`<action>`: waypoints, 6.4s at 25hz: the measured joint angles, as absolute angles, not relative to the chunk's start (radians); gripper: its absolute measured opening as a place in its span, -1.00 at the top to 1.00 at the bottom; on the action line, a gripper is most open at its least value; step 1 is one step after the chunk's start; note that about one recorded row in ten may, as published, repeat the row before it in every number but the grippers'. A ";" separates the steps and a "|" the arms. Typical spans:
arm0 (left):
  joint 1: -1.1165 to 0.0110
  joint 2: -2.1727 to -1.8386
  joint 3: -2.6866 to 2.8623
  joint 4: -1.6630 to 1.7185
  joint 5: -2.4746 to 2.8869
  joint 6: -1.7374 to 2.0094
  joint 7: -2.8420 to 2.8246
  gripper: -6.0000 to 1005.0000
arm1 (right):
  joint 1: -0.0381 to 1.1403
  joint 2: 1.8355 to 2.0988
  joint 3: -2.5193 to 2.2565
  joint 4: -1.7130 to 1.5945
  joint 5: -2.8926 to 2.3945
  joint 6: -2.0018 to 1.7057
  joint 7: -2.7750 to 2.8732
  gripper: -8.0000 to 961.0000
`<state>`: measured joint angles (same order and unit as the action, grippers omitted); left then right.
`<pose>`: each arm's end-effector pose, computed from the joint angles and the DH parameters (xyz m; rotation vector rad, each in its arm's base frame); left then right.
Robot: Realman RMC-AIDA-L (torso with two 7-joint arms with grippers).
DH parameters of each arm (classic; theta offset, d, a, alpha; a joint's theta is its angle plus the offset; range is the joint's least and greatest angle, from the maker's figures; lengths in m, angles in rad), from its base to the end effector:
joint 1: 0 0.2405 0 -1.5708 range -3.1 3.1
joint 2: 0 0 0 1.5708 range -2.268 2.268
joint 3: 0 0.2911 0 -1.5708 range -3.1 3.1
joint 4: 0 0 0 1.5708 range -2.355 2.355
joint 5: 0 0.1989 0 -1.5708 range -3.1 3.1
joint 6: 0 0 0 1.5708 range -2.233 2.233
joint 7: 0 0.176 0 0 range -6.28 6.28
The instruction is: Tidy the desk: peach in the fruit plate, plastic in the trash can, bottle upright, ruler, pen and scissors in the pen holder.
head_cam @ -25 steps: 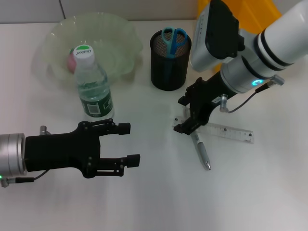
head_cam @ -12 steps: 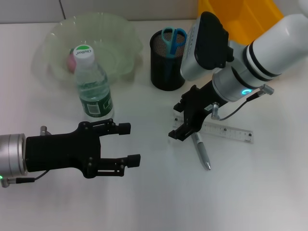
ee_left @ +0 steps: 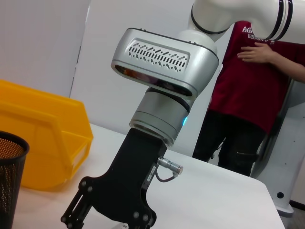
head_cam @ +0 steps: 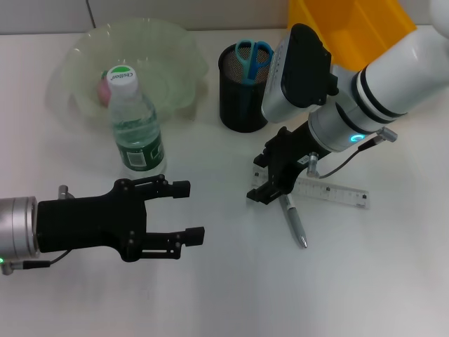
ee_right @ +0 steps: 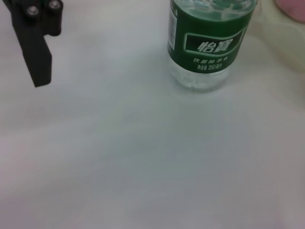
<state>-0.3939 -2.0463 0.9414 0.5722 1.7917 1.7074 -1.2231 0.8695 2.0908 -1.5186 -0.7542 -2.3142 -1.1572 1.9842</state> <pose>-0.2763 0.2781 -0.0591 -2.8863 -0.5309 -0.8863 0.1937 0.4016 -0.1370 -2.9465 0.2652 -0.4224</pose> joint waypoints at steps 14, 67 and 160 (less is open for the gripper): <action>-0.387 -2.046 0.939 0.572 1.792 1.706 -1.221 -0.69 | 0.839 2.090 -1.514 -0.803 -2.301 -1.174 1.982 0.18; -0.381 -2.062 0.865 0.572 1.781 1.726 -1.169 -0.69 | 0.926 2.092 -1.131 -0.130 -0.798 -1.030 0.850 0.18; -0.396 -2.058 0.879 0.908 2.017 1.807 -1.416 -0.69 | 0.970 2.090 -1.368 -1.024 -2.652 -1.579 2.875 -0.46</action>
